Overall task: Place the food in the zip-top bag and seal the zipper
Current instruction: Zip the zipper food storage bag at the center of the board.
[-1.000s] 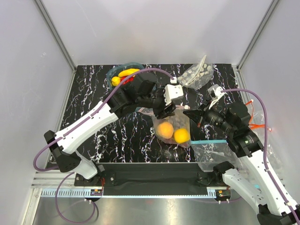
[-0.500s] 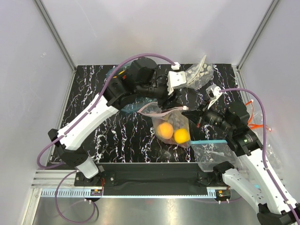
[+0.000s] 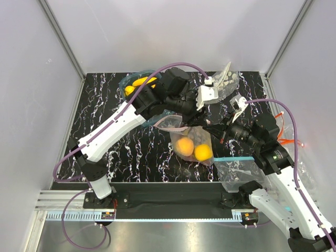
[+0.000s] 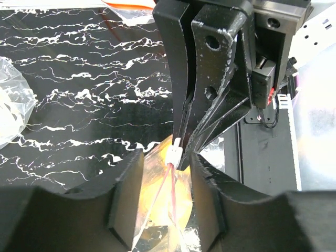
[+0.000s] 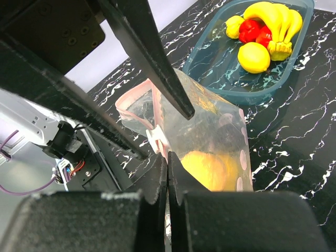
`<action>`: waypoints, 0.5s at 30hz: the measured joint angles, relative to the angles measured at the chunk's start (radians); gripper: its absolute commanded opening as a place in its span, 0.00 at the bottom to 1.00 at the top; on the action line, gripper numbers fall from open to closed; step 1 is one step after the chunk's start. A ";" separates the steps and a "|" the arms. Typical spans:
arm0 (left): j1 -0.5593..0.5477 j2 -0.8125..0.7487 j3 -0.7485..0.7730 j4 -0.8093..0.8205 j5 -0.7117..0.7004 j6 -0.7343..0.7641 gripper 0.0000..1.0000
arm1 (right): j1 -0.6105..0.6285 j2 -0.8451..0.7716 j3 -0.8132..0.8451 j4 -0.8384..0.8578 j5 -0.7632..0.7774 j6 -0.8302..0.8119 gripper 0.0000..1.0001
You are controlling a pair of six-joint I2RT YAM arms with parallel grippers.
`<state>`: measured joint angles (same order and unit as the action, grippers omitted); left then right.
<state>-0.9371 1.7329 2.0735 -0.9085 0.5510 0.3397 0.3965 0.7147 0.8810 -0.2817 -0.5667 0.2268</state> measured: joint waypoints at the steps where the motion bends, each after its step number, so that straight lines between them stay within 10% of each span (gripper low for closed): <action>1: 0.000 0.000 0.000 -0.001 0.000 0.000 0.41 | 0.000 0.000 0.000 0.000 0.000 0.000 0.00; 15: -0.013 0.000 -0.002 -0.002 0.004 -0.005 0.00 | 0.000 -0.008 0.000 -0.005 0.006 -0.003 0.00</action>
<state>-0.9504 1.7329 2.0716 -0.9108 0.5552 0.3351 0.3962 0.7071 0.8810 -0.2867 -0.5606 0.2234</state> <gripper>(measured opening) 0.133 0.011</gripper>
